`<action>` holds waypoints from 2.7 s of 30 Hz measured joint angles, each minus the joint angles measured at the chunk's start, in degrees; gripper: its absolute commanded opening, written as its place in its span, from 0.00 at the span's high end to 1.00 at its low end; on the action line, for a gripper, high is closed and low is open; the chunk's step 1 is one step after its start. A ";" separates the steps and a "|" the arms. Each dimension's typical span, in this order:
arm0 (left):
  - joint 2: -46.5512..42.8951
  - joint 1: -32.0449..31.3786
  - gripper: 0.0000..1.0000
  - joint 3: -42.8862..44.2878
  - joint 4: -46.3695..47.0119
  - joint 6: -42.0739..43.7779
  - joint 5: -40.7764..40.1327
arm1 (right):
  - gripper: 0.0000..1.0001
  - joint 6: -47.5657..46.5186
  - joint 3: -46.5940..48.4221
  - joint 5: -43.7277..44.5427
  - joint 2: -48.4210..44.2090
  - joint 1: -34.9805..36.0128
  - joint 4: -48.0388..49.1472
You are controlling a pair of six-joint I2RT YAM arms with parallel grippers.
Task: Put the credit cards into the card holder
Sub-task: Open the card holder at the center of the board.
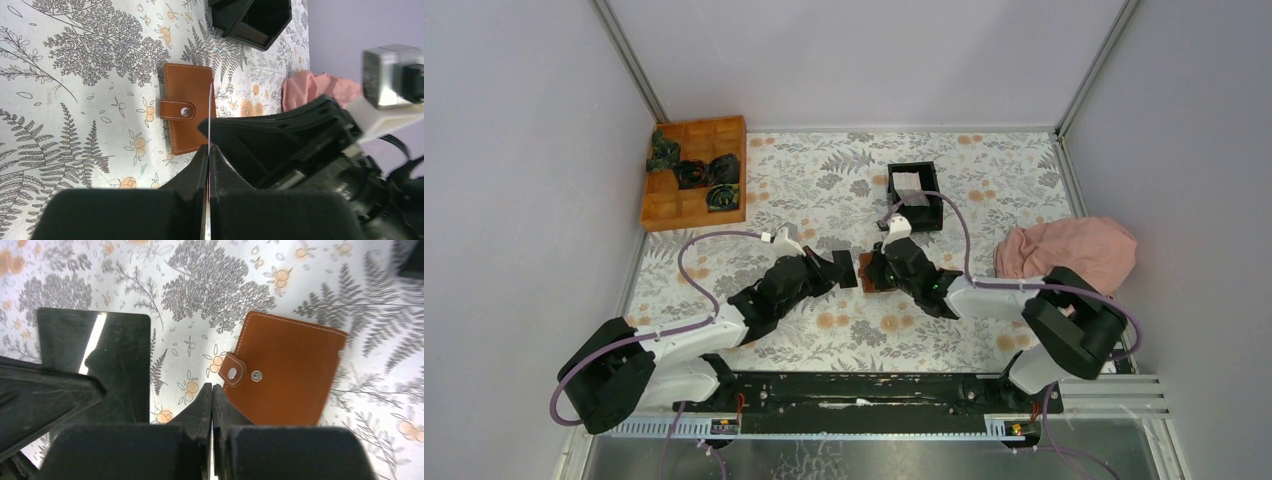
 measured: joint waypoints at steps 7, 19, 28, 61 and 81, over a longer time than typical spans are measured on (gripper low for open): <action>4.85 -0.37 1.00 3.96 -0.28 2.93 1.14 | 1.00 0.44 -1.64 8.00 -7.65 -0.02 -5.88; 16.26 -3.61 1.00 21.38 -9.73 12.59 -0.20 | 1.00 2.51 -1.68 11.78 -3.15 -0.04 -9.84; 23.47 -4.72 1.00 24.87 -17.03 15.34 -3.52 | 1.00 4.37 -1.68 12.28 -1.51 -0.22 -9.42; 35.32 -5.64 1.00 40.74 -34.88 18.03 -11.50 | 1.00 5.33 -1.44 12.13 1.05 -0.55 -6.64; 30.16 -3.02 1.00 36.61 -36.37 17.62 -12.55 | 1.00 5.31 -0.55 12.15 2.40 -0.55 -5.64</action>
